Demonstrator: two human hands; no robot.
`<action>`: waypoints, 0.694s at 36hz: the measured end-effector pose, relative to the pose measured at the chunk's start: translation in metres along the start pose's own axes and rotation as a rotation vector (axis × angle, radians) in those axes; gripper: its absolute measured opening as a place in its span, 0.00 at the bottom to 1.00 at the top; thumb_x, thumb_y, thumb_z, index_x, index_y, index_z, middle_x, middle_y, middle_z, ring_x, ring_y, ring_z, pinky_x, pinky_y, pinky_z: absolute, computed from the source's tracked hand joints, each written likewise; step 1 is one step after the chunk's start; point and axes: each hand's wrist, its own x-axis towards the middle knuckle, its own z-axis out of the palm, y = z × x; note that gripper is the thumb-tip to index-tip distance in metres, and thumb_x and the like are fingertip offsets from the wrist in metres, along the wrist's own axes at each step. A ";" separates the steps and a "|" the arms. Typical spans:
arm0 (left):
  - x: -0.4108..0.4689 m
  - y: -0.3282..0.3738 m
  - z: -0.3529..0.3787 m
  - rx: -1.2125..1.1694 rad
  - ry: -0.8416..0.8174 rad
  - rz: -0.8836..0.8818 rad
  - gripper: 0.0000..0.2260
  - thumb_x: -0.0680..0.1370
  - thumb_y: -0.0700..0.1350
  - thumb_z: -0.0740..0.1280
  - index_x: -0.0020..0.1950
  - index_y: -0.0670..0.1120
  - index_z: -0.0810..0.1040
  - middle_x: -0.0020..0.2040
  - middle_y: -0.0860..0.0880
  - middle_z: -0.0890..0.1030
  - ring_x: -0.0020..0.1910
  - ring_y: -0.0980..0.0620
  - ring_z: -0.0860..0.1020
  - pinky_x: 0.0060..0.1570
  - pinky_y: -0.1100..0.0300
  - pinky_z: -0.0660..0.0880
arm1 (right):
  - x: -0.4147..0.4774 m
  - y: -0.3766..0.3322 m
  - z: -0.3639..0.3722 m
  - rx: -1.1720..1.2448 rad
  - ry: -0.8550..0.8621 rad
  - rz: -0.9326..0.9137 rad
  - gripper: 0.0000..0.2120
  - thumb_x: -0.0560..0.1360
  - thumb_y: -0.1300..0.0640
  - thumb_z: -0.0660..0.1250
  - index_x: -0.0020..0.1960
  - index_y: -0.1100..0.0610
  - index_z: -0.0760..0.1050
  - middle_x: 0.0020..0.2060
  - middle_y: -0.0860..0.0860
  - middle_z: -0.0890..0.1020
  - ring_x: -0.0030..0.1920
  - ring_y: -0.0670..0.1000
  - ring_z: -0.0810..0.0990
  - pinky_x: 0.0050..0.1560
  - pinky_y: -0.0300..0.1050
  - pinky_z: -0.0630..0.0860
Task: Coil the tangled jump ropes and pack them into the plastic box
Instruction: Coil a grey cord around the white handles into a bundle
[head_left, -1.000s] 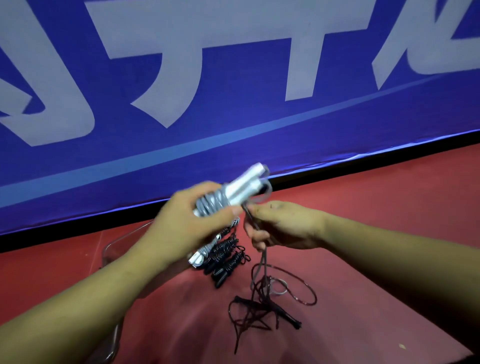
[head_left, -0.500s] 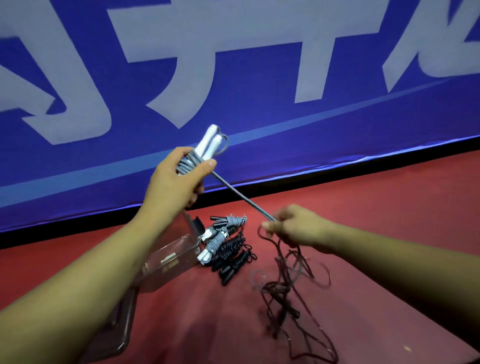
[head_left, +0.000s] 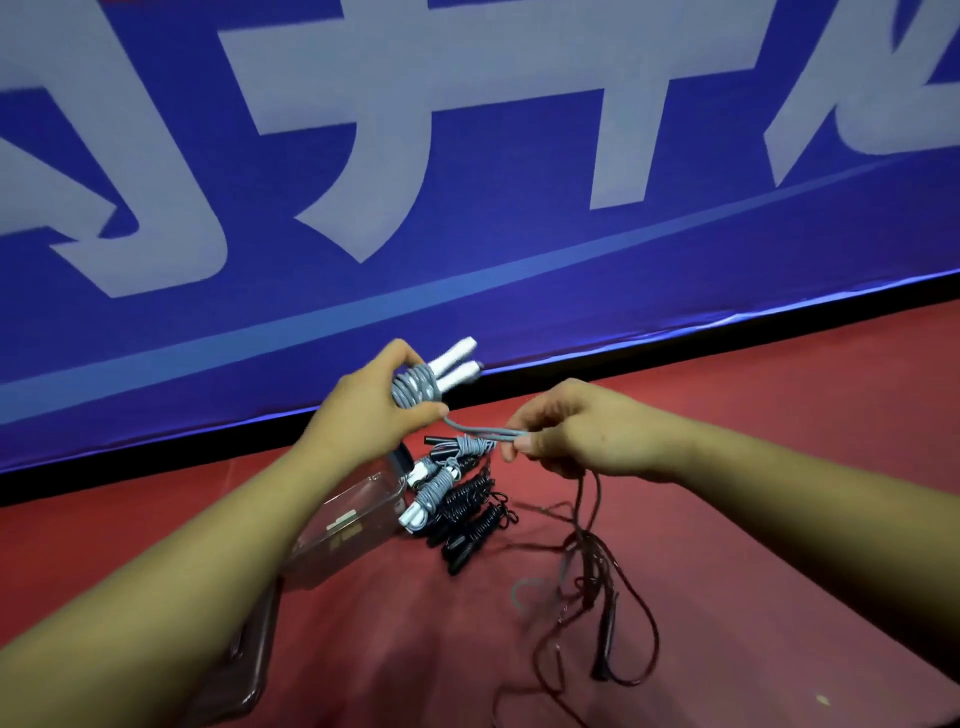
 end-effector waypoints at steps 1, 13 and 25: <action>-0.001 -0.001 0.001 0.052 -0.049 0.019 0.17 0.72 0.55 0.76 0.50 0.54 0.70 0.36 0.51 0.81 0.34 0.49 0.78 0.37 0.55 0.74 | 0.000 -0.002 0.002 -0.014 0.003 0.001 0.10 0.79 0.66 0.62 0.43 0.59 0.81 0.30 0.56 0.68 0.29 0.52 0.64 0.31 0.45 0.61; 0.001 -0.021 0.004 0.234 -0.466 0.059 0.18 0.70 0.53 0.78 0.46 0.59 0.69 0.39 0.53 0.80 0.38 0.50 0.78 0.43 0.53 0.75 | -0.004 -0.022 0.000 -0.428 0.108 -0.129 0.11 0.77 0.54 0.68 0.43 0.60 0.82 0.29 0.55 0.75 0.28 0.48 0.68 0.30 0.45 0.66; -0.032 0.039 0.036 0.223 -0.490 0.219 0.33 0.59 0.78 0.67 0.58 0.62 0.77 0.44 0.57 0.83 0.44 0.58 0.80 0.49 0.53 0.78 | 0.008 -0.003 -0.014 -0.422 0.335 -0.158 0.09 0.79 0.53 0.66 0.42 0.54 0.82 0.35 0.55 0.82 0.36 0.55 0.78 0.41 0.48 0.76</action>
